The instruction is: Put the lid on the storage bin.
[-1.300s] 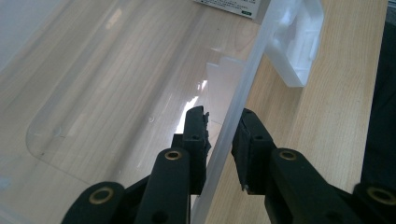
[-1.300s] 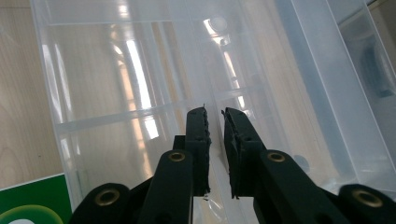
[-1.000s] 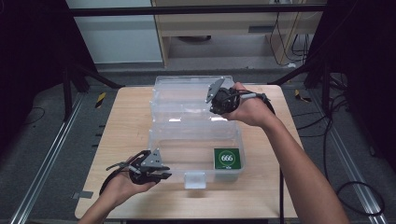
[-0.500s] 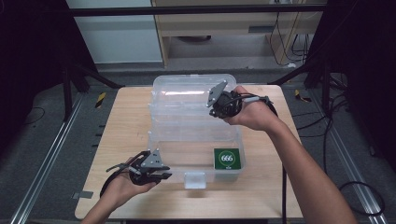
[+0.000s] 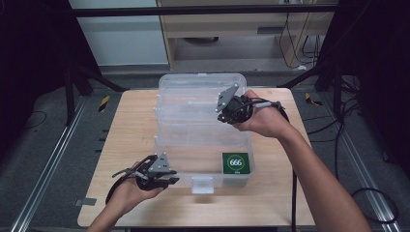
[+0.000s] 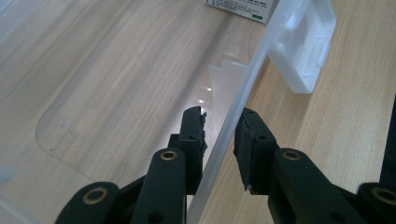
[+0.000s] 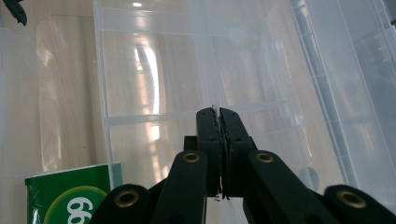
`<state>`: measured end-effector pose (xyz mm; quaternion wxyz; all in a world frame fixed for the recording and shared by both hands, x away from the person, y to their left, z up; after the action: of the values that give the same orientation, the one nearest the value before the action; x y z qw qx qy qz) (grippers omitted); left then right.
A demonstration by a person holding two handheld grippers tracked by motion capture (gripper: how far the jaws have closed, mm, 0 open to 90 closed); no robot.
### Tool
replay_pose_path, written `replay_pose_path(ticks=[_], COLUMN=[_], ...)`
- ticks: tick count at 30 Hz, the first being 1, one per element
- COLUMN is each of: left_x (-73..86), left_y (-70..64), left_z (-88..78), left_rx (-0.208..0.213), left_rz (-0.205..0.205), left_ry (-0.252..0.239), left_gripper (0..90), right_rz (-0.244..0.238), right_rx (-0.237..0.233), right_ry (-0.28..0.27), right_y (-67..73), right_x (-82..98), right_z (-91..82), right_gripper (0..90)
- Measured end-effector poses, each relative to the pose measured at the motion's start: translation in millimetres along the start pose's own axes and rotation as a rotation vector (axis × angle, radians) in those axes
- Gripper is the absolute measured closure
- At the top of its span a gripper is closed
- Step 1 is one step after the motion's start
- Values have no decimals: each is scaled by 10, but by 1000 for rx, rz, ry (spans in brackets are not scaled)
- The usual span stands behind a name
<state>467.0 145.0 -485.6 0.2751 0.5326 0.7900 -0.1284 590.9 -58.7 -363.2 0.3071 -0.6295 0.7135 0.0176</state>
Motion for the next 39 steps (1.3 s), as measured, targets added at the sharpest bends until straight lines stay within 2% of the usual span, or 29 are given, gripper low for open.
replay_pose_path(ticks=[9, 20, 39], left_x=[2, 7, 7], left_y=[-3, -6, -14], left_z=[0, -3, -1], left_rx=[-9, -14, -11], left_rz=[2, 8, 9], left_ry=[-1, 3, -2], left_gripper=[727, 723, 720], right_rz=[-5, -12, -10], right_rx=[9, 31, 32], right_ry=[-17, -49, -87], right_y=[97, 308, 499], right_x=[19, 50, 94], right_z=[-61, -150, -202], right_gripper=[887, 884, 880])
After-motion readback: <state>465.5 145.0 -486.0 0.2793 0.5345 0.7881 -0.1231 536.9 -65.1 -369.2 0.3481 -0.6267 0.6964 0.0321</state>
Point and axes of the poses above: each handheld gripper's, and its own axes: z roughly forward along the jaws, x roughly out of its underside, y roughly to its left, the point moved 8 cm from there along z, roughly forward along the jaws, and after that the axes turned 4 degrees about y, right-handed, at the moved point
